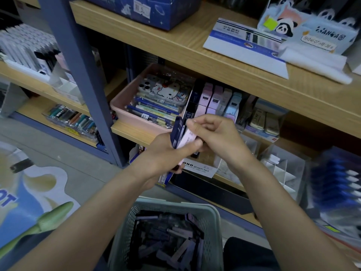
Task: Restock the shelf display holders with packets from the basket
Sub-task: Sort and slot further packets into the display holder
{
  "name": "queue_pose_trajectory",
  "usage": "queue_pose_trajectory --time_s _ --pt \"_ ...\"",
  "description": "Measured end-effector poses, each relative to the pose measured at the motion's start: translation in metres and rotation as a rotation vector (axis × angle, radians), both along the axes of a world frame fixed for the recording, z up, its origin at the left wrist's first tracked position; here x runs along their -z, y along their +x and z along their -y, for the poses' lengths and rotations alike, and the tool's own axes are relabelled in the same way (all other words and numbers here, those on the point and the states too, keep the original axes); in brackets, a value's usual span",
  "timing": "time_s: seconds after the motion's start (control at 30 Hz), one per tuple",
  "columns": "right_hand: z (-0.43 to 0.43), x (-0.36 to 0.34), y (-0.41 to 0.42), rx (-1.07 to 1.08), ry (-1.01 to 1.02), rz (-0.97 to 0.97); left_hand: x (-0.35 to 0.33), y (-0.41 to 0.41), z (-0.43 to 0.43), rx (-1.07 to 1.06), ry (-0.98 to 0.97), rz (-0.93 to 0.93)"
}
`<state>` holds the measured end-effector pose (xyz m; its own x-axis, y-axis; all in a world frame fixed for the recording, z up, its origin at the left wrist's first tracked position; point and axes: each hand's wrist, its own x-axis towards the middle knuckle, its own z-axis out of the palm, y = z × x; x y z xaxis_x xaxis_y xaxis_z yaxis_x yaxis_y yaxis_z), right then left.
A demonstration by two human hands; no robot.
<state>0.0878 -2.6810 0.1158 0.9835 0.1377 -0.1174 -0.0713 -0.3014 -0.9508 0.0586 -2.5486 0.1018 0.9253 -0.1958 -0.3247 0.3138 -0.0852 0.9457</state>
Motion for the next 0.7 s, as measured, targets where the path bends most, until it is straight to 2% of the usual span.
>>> queue_pose_trajectory --time_s 0.17,0.3,0.4,0.5,0.63,0.7 --pt "-0.001 0.001 0.004 0.196 0.113 0.142 -0.003 0.002 0.0 -0.107 -0.029 0.009" --pt "-0.006 0.007 0.006 0.275 0.119 0.305 -0.001 0.002 0.001 -0.168 -0.033 -0.004" --pt "0.001 0.008 0.012 0.395 0.172 0.354 -0.002 0.004 -0.004 -0.255 -0.065 -0.034" --pt "0.011 0.02 0.02 0.39 -0.05 0.448 -0.003 0.004 -0.007 -0.287 -0.06 -0.034" --pt "0.014 0.035 0.022 0.248 -0.367 0.593 -0.003 0.002 -0.005 -0.268 -0.052 -0.036" --pt "0.014 0.038 0.024 0.184 -0.476 0.597 -0.004 0.002 -0.004 -0.263 -0.064 -0.044"
